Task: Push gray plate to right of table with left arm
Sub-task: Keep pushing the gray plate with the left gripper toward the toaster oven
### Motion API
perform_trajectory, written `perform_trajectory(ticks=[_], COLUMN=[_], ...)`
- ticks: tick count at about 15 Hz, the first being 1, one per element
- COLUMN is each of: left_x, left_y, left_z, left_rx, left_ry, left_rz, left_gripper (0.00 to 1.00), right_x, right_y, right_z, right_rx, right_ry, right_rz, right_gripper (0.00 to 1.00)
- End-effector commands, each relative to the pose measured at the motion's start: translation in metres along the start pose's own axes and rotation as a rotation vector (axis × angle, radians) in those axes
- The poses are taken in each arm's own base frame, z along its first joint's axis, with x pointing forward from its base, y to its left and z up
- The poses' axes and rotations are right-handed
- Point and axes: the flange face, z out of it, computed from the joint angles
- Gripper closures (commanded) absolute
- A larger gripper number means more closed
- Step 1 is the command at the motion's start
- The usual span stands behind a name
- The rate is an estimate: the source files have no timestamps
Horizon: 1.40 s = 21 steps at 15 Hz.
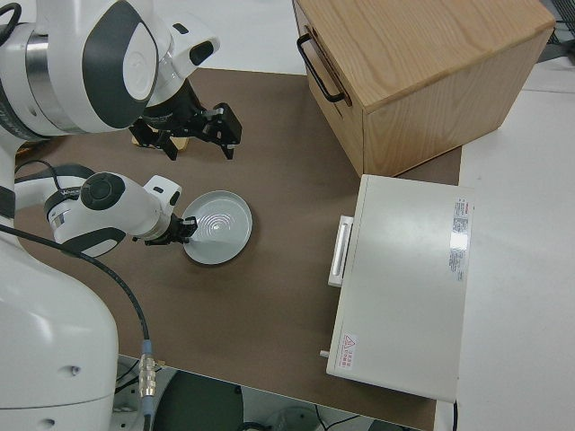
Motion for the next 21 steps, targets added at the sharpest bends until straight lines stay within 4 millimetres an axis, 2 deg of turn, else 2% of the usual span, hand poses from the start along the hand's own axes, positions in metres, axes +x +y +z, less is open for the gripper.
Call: perform_trajectory(ticks=[1, 2, 3, 5, 6, 7, 9, 11, 14, 18, 21], left_x=[-0.008, -0.007, -0.006, -0.003, -0.001, -0.001, 0.003, 0.007, 0.032, 0.076, 0.121], left_y=[0.009, 0.009, 0.008, 0.008, 0.007, 0.006, 0.005, 0.005, -0.002, -0.021, -0.050], left_z=[0.031, 0.029, 0.028, 0.026, 0.025, 0.024, 0.021, 0.012, -0.011, -0.056, -0.082], left_rx=[0.034, 0.034, 0.036, 0.034, 0.042, 0.048, 0.050, 0.051, 0.057, 0.043, 0.083], left_ry=[0.005, 0.005, 0.007, 0.011, 0.009, 0.008, 0.008, 0.011, 0.020, 0.019, 0.000], left_rz=[-0.004, -0.005, -0.005, -0.005, -0.009, -0.008, -0.013, -0.016, 0.005, 0.044, 0.089], left_gripper=[0.99, 0.84, 0.63, 0.36, 0.29, 0.18, 0.06, 0.02, 0.01, 0.01, 0.01], right_x=[-0.003, -0.003, -0.003, -0.003, -0.003, -0.003, -0.003, -0.003, -0.003, -0.003, -0.003], right_y=[0.002, 0.002, 0.002, 0.002, 0.002, 0.002, 0.001, 0.001, 0.002, 0.001, 0.001], right_z=[-0.004, -0.004, -0.004, -0.004, -0.004, -0.004, -0.004, -0.004, -0.004, -0.004, -0.004], right_rx=[0.010, 0.010, 0.010, 0.010, 0.010, 0.010, 0.010, 0.010, 0.010, 0.010, 0.010], right_ry=[-0.004, -0.004, -0.004, -0.004, -0.004, -0.004, -0.004, -0.006, -0.004, -0.004, -0.004], right_rz=[0.006, 0.007, 0.007, 0.007, 0.007, 0.006, 0.006, 0.004, 0.006, 0.004, 0.006], right_gripper=[0.017, 0.017, 0.017, 0.017, 0.017, 0.017, 0.017, 0.017, 0.017, 0.017, 0.017])
